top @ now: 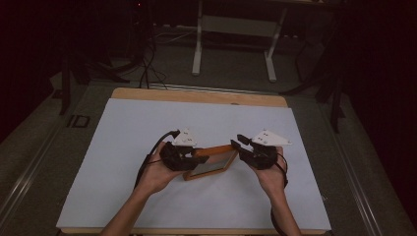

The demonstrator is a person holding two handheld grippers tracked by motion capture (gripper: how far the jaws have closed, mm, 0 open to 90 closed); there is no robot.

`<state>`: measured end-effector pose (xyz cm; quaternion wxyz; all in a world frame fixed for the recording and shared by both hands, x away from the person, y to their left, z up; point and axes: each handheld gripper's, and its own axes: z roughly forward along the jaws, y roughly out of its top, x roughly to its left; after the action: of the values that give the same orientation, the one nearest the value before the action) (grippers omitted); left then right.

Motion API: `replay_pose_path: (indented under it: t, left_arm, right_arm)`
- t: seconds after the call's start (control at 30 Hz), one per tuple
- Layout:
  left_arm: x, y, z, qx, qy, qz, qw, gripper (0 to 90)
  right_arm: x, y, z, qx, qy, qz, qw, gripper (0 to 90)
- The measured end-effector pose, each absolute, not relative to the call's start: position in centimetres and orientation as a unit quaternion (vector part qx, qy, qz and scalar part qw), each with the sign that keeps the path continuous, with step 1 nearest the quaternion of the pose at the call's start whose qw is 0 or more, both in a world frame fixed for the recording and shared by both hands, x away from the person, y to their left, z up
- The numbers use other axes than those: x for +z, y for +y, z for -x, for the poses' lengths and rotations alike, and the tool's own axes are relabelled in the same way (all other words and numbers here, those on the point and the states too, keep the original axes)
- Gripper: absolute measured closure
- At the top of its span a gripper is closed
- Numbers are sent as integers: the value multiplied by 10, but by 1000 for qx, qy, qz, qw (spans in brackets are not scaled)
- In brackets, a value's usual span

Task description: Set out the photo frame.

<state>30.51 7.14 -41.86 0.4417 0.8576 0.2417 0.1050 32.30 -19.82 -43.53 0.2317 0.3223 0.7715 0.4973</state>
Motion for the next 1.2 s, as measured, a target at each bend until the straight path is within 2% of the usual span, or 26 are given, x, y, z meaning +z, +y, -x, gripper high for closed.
replay_pose_path:
  t: [0.3, 0.47, 0.77, 0.83, 1.07, 1.2]
  left_arm:
    - [-400, 76, -317, 92, 215, -868, 437, 692]
    - [-398, 73, -322, 92, 200, -879, 423, 692]
    - [-400, 73, -329, 86, 195, -871, 443, 689]
    - [-401, 73, -331, 84, 198, -867, 449, 687]
    - [-400, 65, -331, 87, 159, -874, 451, 684]
    - [-398, 57, -332, 84, 141, -877, 452, 679]
  right_arm:
    - [-436, -189, -321, 490, 793, -290, 216, 632]
    - [-436, -189, -321, 495, 802, -275, 193, 587]
    - [-441, -187, -325, 498, 823, -240, 130, 395]
    - [-442, -184, -327, 498, 825, -235, 129, 342]
    - [-446, -180, -335, 495, 834, -207, 129, 262]
    - [-447, -173, -336, 487, 842, -190, 131, 247]
